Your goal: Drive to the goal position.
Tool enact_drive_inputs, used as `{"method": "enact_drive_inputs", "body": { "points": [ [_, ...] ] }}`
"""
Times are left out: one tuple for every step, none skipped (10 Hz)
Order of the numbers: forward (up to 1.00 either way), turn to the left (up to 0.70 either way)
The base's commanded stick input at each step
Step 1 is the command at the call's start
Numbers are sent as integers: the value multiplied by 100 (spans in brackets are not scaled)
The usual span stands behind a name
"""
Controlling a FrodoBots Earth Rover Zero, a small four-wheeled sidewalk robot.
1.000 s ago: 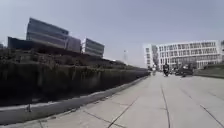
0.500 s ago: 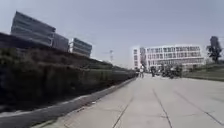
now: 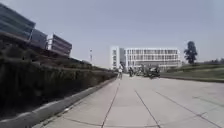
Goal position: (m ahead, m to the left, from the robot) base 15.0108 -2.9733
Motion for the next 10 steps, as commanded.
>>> {"method": "enact_drive_inputs", "body": {
  "points": [
    [70, 0],
    [70, 0],
    [70, 0],
    [70, 0],
    [70, 0],
    [70, 0],
    [70, 0],
    [70, 0],
    [70, -31],
    [70, -35]
  ]
}}
